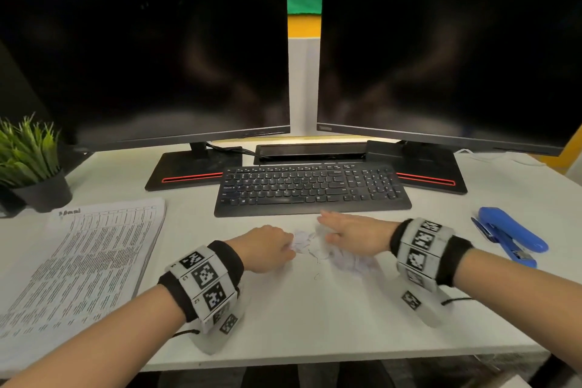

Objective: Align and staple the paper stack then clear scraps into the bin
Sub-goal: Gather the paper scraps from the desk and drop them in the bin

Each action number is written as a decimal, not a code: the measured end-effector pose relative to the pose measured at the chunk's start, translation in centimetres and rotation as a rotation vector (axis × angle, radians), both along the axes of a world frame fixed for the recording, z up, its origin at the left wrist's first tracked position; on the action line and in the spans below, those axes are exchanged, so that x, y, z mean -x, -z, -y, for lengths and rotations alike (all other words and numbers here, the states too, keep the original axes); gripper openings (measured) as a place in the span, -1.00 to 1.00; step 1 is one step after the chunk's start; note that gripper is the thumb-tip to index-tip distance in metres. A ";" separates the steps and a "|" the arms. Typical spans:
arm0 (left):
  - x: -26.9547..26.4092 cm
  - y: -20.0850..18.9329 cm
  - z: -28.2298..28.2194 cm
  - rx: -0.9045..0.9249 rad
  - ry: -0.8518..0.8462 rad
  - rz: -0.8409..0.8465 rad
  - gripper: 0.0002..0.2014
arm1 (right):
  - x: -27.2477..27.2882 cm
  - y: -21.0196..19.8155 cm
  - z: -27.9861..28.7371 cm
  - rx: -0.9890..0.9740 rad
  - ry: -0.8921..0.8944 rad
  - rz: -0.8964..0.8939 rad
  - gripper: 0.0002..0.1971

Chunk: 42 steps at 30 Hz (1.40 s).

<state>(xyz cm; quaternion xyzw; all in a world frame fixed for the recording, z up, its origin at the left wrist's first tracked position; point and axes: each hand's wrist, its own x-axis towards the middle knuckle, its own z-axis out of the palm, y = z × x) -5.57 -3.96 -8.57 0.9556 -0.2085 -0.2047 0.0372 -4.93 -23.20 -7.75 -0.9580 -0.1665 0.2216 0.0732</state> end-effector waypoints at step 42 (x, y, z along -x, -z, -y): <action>0.1 0.5 -1.8 -0.171 -0.325 -0.075 0.28 | 1.6 0.3 1.8 0.088 0.132 -0.159 0.24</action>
